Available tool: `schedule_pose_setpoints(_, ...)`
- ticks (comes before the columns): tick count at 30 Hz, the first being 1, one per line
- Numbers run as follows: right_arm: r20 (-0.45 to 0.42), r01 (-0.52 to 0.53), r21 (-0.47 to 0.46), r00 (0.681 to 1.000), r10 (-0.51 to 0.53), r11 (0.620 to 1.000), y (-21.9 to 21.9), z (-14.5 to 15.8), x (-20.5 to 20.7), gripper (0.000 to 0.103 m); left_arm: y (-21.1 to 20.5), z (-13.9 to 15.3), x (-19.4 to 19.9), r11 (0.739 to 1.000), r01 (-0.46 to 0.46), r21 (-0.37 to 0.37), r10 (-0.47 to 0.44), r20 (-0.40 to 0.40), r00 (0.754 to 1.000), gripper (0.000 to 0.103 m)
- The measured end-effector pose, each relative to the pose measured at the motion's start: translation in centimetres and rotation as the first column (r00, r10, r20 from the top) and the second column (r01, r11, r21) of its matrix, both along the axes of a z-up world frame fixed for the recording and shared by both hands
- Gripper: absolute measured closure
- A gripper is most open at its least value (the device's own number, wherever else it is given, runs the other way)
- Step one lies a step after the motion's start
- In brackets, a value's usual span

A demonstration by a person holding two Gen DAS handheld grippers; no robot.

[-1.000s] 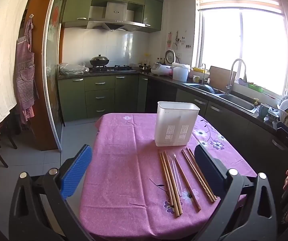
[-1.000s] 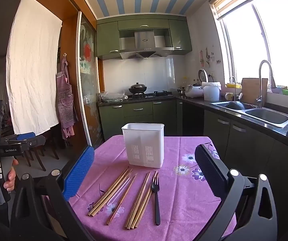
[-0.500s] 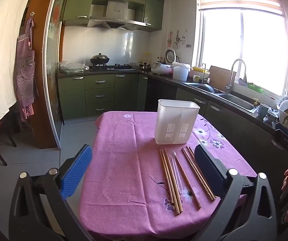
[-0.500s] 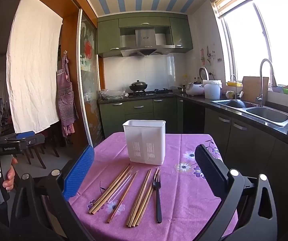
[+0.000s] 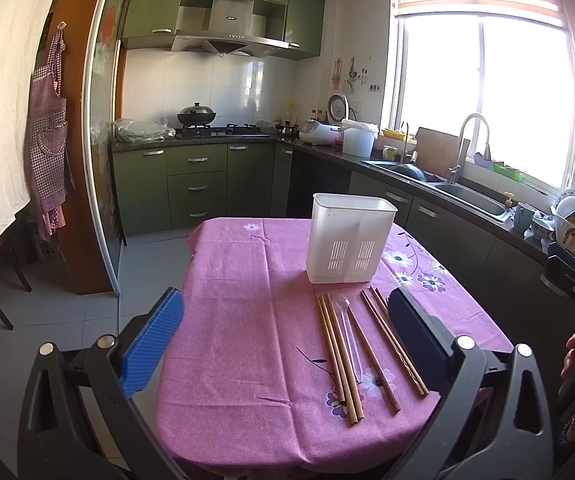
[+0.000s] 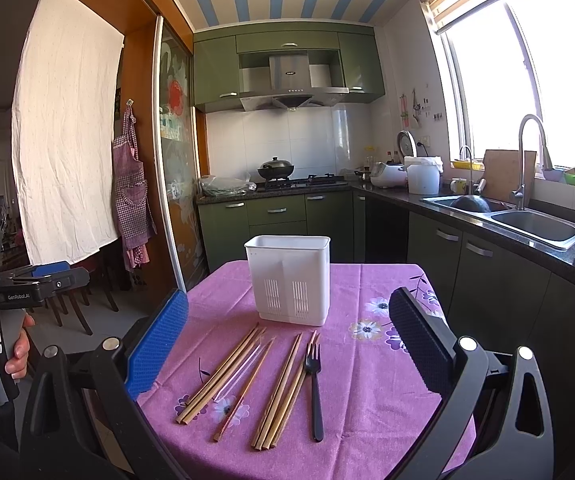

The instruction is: Organize utensils

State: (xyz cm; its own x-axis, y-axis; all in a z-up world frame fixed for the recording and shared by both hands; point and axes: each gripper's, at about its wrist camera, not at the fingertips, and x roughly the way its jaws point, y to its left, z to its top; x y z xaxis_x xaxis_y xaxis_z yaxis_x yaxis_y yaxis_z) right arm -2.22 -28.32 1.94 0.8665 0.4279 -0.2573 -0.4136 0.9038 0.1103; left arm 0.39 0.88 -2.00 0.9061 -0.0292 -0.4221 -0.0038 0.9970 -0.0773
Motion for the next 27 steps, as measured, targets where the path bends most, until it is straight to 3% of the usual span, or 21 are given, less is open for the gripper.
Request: schedule_pose_setpoints(27,-0.01,-0.009,-0.007,1.0,0.009,1.0,0.25,-0.13,0.16,0.004,0.28,-0.12,-0.02,1.0,0.001,0.002,-0.001,-0.007,1.0,0.006)
